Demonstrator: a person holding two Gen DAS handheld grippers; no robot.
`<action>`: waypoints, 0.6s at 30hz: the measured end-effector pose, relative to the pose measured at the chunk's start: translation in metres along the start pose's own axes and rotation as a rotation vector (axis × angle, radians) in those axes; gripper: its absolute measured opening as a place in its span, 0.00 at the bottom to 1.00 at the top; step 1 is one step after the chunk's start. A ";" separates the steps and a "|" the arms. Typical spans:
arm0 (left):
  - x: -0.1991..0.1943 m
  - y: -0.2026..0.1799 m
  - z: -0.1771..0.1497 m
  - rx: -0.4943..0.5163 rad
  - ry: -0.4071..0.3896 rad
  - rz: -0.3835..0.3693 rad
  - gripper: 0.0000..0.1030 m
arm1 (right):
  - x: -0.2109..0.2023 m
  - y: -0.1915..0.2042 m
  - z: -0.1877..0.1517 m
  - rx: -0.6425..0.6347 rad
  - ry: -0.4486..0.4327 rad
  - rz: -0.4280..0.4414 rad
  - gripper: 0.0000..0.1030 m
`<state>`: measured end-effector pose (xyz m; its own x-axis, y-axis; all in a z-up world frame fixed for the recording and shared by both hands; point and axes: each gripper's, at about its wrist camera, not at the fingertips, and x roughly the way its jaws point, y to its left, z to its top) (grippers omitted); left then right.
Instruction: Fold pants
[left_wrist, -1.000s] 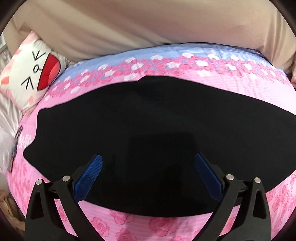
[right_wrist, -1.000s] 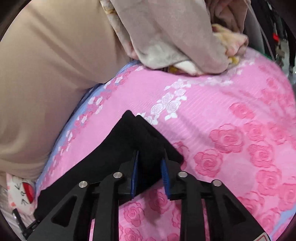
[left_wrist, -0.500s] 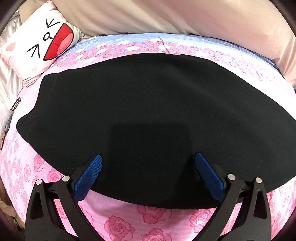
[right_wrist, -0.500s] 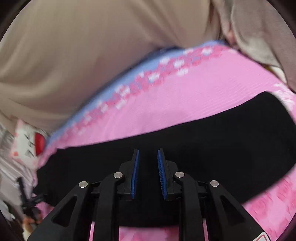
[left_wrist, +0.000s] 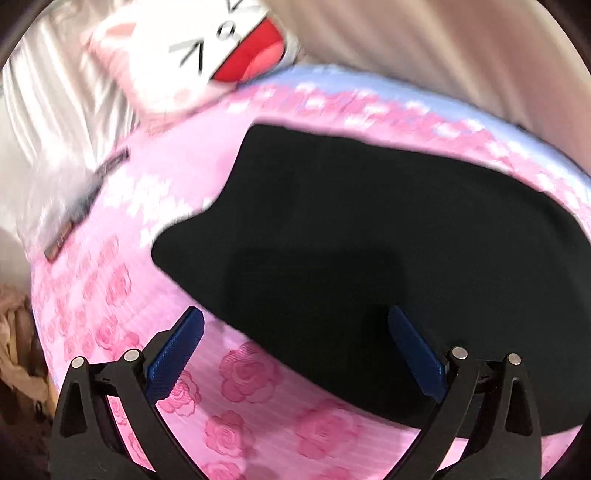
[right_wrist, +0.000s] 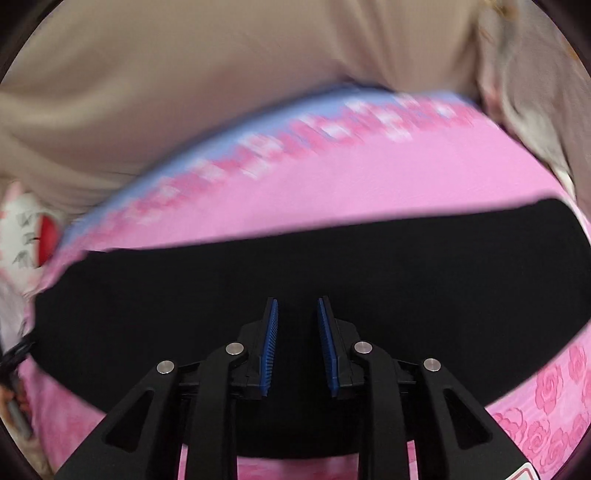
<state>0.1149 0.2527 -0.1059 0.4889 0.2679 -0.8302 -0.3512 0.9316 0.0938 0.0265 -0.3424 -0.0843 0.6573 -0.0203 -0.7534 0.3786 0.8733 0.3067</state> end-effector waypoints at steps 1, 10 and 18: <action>-0.002 0.004 0.000 -0.029 0.002 -0.036 0.95 | -0.010 -0.009 0.001 0.038 -0.025 0.018 0.19; -0.058 -0.086 0.006 0.159 -0.143 -0.177 0.95 | -0.087 -0.114 0.013 0.097 -0.196 -0.290 0.30; -0.081 -0.204 -0.039 0.393 -0.109 -0.305 0.95 | -0.060 -0.165 0.029 0.096 -0.130 -0.274 0.43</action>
<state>0.1160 0.0311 -0.0789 0.6106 -0.0260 -0.7915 0.1372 0.9878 0.0733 -0.0565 -0.4992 -0.0734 0.5980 -0.3157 -0.7367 0.6088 0.7768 0.1613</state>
